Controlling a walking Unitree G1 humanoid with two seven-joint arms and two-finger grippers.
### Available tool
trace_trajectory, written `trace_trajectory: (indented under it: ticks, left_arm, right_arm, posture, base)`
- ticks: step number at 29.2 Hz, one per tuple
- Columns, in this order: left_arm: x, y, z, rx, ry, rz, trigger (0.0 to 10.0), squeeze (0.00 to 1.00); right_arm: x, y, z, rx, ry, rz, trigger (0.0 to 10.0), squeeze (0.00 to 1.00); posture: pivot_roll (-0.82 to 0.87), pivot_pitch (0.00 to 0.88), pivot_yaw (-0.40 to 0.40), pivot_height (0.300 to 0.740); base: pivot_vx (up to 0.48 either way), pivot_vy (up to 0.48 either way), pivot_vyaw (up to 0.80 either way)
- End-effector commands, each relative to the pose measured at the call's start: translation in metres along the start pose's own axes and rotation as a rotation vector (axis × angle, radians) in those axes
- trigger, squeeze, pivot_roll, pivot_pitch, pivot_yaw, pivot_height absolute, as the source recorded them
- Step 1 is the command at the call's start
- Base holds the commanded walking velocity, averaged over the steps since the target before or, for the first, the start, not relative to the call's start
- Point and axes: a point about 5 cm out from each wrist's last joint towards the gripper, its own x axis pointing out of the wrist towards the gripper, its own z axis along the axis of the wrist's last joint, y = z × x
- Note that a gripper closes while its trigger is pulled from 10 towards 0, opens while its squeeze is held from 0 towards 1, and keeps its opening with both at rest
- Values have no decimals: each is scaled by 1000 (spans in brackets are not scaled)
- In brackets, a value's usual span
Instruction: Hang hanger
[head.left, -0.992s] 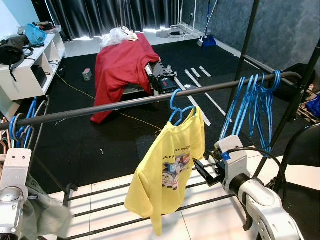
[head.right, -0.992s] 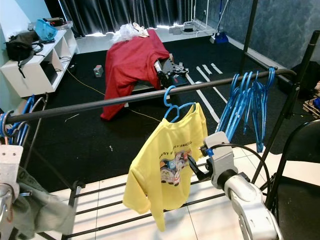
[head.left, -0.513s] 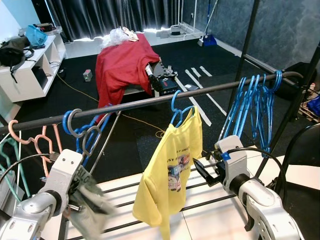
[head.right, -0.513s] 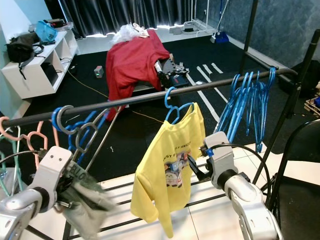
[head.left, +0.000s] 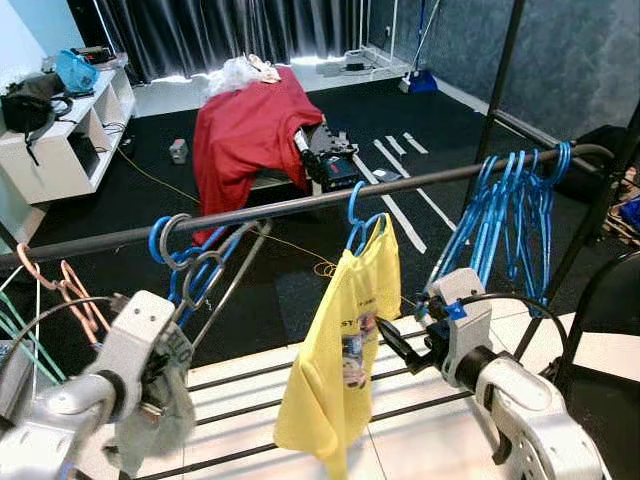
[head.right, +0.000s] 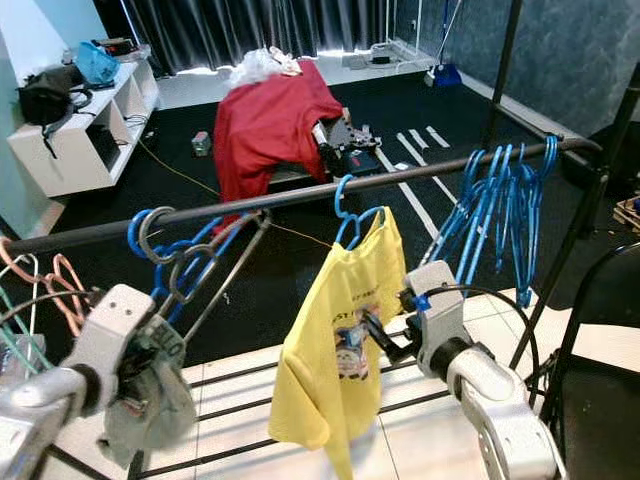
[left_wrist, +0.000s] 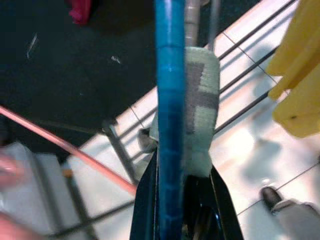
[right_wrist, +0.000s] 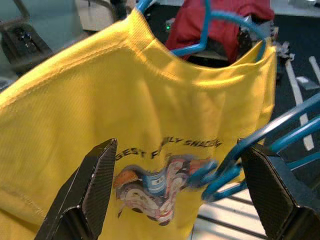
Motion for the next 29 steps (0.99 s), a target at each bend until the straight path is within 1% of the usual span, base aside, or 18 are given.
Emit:
trace_trajectory:
  ticks: [1,2,4,5,7,9,14,16,17,18,19,20,21,24,25,27,28,29]
  left_arm:
    - [-6,13,1,13,-24,20,3686,0]
    - [-12,22,0,17,-46,20,3686,0]
    - [-12,22,0,17,-46,20,3686,0]
    - [-20,29,-1,0,-74,7,5294,0]
    - [-31,43,-8,-40,-102,37,6745,0]
    - [-31,43,-8,-40,-102,37,6745,0]
    - [-35,27,-15,-91,-126,-80,6745,0]
    - [-37,5,-22,-95,-126,-234,6784,0]
    - [-39,-5,-26,-95,-132,-304,7608,0]
    - [-39,-5,-26,-95,-132,-304,7608,0]
    - [-42,-16,-29,-93,-137,-382,7490,0]
    - [-42,-16,-29,-93,-137,-382,7490,0]
    - [-46,-24,-30,-100,-159,-448,8549,0]
    - [-49,-28,-29,-120,-189,-489,8549,0]
    - [-52,-27,-24,-146,-244,-506,9176,0]
    - [-56,-8,-5,-196,-391,-432,9490,0]
    - [-56,-8,-5,-196,-391,-432,9490,0]
    - [-57,0,2,-213,-439,-394,9490,0]
  right_arm:
    - [-1,-1,2,11,-6,8,10000,0]
    - [-1,-2,2,8,-5,6,10000,0]
    - [-1,-2,2,8,-5,6,10000,0]
    - [-1,-2,1,7,-5,4,10000,0]
    - [0,0,0,8,-2,7,10000,0]
    - [0,0,0,8,-2,7,10000,0]
    - [0,3,-3,5,11,25,10000,0]
    - [0,4,-4,4,18,33,10000,0]
    - [0,4,-5,2,22,35,10000,0]
    - [0,4,-5,2,22,35,10000,0]
    - [-1,4,-6,2,26,33,10000,0]
    - [-1,4,-6,2,26,33,10000,0]
    - [-2,3,-7,1,29,31,10000,0]
    - [-3,3,-7,2,32,29,10000,0]
    - [-3,4,-8,3,34,28,10000,0]
    - [-3,4,-8,3,32,28,10000,0]
    - [-3,4,-8,3,32,28,10000,0]
    - [-2,4,-7,3,31,28,10000,0]
  posture:
    - [-148,18,80,740]
    - [-143,15,81,740]
    - [-143,15,81,740]
    - [-143,15,81,740]
    - [-136,17,79,740]
    - [-136,17,79,740]
    - [-136,17,79,740]
    - [-133,18,81,740]
    - [-134,19,84,740]
    - [-134,19,84,740]
    - [-134,19,84,740]
    - [-134,19,84,740]
    - [-136,20,87,740]
    - [-137,22,89,740]
    - [-137,21,88,740]
    - [-135,20,86,740]
    - [-135,20,86,740]
    - [-135,20,86,740]
  base:
    - [0,0,0]
    - [0,0,0]
    - [0,0,0]
    - [0,0,0]
    - [0,0,0]
    - [0,0,0]
    - [0,0,0]
    - [0,0,0]
    - [0,0,0]
    - [0,0,0]
    - [0,0,0]
    - [0,0,0]
    - [0,0,0]
    - [0,0,0]
    - [0,0,0]
    - [0,0,0]
    - [0,0,0]
    - [0,0,0]
